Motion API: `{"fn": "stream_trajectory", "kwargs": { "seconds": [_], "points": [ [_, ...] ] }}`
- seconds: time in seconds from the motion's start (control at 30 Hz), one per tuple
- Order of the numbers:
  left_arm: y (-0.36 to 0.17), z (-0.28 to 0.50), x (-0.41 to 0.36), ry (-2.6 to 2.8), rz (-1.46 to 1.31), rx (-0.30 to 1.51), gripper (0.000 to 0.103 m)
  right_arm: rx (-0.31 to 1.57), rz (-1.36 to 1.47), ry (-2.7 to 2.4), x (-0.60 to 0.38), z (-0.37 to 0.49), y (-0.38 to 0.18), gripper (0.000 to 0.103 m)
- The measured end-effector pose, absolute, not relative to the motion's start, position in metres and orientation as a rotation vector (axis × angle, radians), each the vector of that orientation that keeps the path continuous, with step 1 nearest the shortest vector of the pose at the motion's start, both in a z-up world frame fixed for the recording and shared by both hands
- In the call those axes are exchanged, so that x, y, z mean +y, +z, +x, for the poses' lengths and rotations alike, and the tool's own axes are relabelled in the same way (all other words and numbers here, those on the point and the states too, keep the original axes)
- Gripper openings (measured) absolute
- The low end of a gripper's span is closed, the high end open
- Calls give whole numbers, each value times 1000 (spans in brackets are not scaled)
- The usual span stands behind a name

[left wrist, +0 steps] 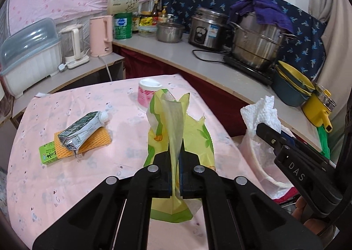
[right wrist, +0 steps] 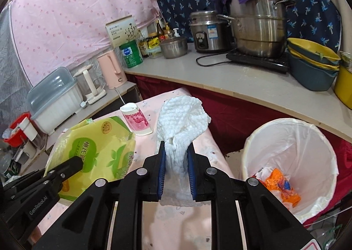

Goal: Collect trash
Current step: 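Carry the tissue and yellow-green bag over the white trash bin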

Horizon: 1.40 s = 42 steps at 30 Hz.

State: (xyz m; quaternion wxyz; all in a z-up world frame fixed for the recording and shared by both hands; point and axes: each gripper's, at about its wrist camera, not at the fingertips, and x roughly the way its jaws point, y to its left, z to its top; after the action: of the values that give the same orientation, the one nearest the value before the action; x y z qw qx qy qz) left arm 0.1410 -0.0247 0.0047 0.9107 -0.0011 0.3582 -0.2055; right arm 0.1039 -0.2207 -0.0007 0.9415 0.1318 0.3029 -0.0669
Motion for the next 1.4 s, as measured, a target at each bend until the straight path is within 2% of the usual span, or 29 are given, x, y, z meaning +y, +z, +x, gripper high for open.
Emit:
{"fn": "stream_trajectory", "kwargs": {
  "seconds": [0.57, 1.4],
  "points": [
    [15, 90, -119, -584, 93, 710, 2, 559, 330, -274, -302, 35, 9, 17],
    [-29, 90, -246, -768, 201, 817, 3, 601, 454, -437, -410, 9, -40, 17]
  ]
}}
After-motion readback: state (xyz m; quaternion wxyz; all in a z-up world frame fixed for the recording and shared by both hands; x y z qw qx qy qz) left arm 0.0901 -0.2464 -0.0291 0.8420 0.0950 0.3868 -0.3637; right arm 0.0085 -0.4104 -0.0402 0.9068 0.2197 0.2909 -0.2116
